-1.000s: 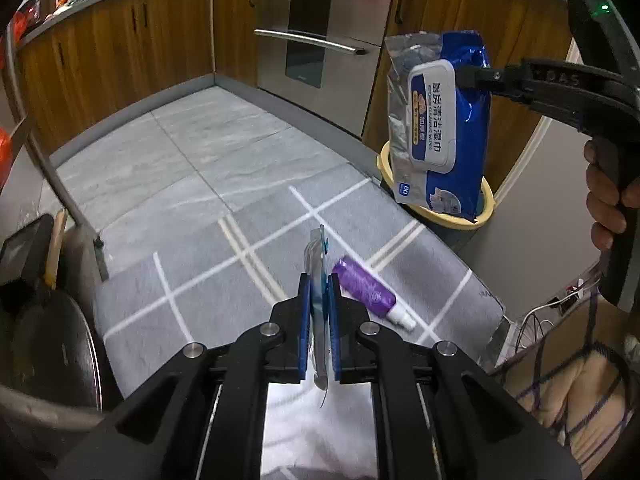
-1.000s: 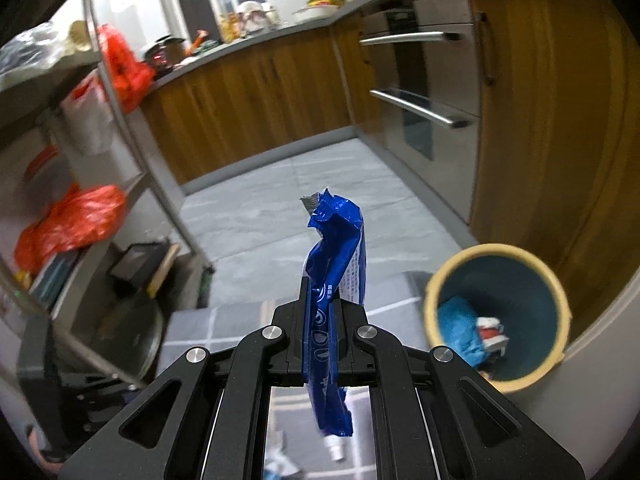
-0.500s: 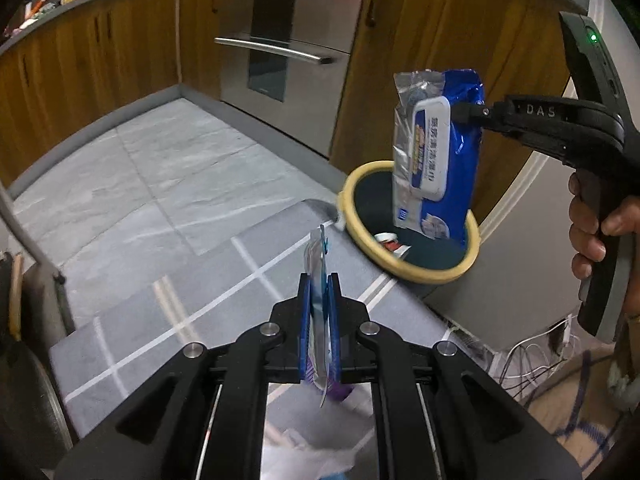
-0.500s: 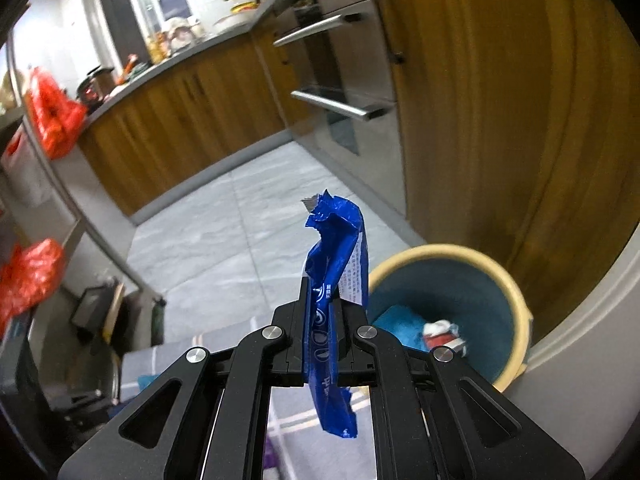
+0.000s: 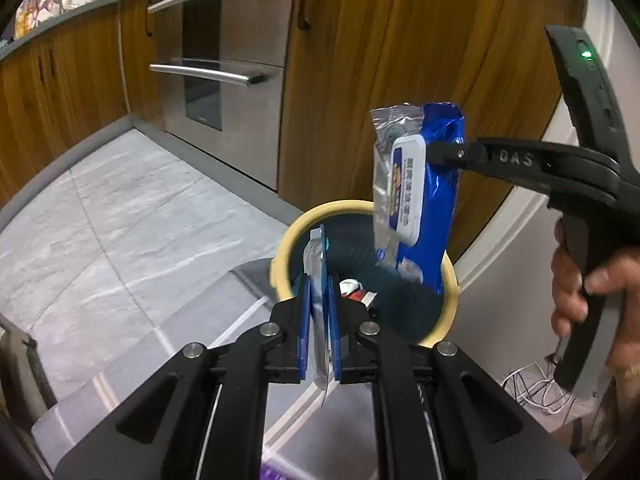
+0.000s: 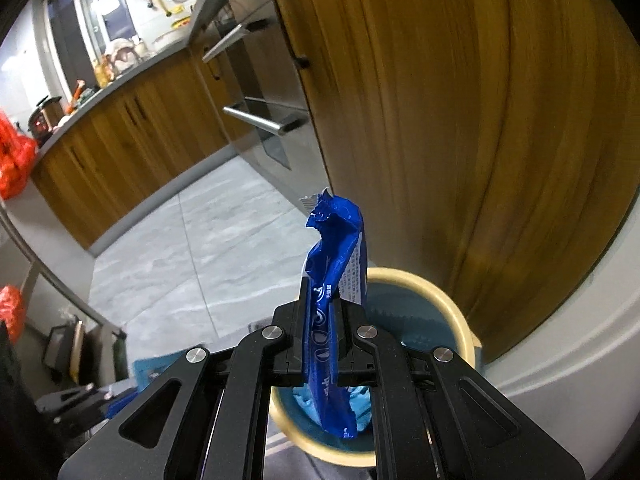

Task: Collect trash
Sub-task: 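Carry the wipes pack and clear tray over the bin with both tools, then open both tools to drop the wipes pack and tray into the bin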

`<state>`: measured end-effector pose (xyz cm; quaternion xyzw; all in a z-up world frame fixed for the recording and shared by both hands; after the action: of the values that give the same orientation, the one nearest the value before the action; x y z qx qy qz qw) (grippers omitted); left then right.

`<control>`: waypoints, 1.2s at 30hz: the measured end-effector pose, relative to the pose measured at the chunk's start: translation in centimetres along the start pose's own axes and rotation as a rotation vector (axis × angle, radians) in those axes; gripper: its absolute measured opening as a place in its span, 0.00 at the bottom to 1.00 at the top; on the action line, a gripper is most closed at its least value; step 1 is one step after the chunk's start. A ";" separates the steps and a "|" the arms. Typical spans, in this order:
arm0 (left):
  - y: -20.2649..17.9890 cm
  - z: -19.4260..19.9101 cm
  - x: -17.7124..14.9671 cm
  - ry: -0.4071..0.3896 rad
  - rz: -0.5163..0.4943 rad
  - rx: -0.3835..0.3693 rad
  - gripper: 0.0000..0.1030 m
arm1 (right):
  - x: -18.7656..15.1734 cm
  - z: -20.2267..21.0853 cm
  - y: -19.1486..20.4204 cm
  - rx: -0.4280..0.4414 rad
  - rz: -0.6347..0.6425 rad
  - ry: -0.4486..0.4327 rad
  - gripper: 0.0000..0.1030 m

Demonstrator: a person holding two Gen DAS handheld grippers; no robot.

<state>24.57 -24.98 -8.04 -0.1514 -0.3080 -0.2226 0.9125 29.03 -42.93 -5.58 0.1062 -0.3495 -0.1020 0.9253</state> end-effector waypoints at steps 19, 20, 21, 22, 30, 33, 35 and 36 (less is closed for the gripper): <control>-1.8 -11.5 -1.8 0.123 0.019 0.008 0.24 | -3.0 -5.9 -1.6 -0.052 -0.030 0.200 0.08; -1.8 -11.2 -1.9 0.118 0.018 0.015 0.36 | -3.0 -5.9 -1.6 -0.056 -0.027 0.202 0.09; -1.6 -10.9 -1.9 0.110 0.019 0.026 0.41 | -3.1 -5.9 -1.7 -0.060 -0.023 0.202 0.11; -1.5 -10.5 -1.9 0.106 0.020 0.033 0.43 | -3.1 -5.9 -1.6 -0.058 -0.021 0.204 0.12; 0.8 -6.1 -2.8 0.066 0.079 0.081 0.74 | -2.1 -4.0 0.0 -0.023 -0.002 0.133 0.49; 2.0 -3.3 -3.4 0.046 0.100 0.106 0.82 | -1.7 -3.2 1.1 -0.011 0.016 0.101 0.66; 2.9 -1.8 -3.6 0.033 0.110 0.123 0.86 | -1.5 -2.5 2.0 -0.010 0.042 0.077 0.75; 3.2 -1.1 -3.8 0.027 0.115 0.131 0.89 | -1.4 -2.0 2.6 -0.010 0.062 0.058 0.83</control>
<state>24.03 -21.48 -11.67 -0.1056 -0.3001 -0.1511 0.9359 29.62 -39.85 -7.30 0.0935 -0.3253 -0.0722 0.9382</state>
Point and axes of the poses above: each gripper's, at about its wrist camera, not at the fingertips, and z roughly against the way its jaws point, y to its left, x to its top, the point moved 5 cm from there along -z, roughly the way its jaws point, and after that the axes turned 4 degrees about y, right-handed, at the moved point
